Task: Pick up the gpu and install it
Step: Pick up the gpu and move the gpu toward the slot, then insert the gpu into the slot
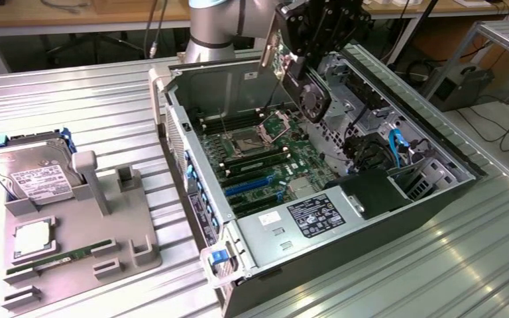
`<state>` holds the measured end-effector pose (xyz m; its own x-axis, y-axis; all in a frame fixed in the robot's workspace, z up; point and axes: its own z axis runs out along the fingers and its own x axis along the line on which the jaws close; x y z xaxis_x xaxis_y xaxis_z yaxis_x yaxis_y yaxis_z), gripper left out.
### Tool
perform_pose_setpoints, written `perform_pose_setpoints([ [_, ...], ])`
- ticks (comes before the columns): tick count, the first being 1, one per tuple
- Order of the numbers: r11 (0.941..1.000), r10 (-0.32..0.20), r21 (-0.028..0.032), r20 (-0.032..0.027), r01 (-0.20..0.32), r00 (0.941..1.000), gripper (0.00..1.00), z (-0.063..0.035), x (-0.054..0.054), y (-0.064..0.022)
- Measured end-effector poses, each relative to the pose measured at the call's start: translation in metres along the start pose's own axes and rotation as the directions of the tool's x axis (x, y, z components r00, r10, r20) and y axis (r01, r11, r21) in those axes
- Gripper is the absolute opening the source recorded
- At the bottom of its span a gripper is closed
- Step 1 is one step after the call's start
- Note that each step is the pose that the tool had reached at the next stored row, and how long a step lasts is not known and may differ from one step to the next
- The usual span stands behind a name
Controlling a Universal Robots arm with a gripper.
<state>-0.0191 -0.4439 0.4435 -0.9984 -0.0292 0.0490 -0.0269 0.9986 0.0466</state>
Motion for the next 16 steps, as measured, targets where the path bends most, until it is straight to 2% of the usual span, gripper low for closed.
perform_pose_setpoints([
  [16, 1.0, -0.001, 0.0002, -0.0004, 0.001, 1.0, 0.26, 0.0007, -0.0004, -0.0001],
])
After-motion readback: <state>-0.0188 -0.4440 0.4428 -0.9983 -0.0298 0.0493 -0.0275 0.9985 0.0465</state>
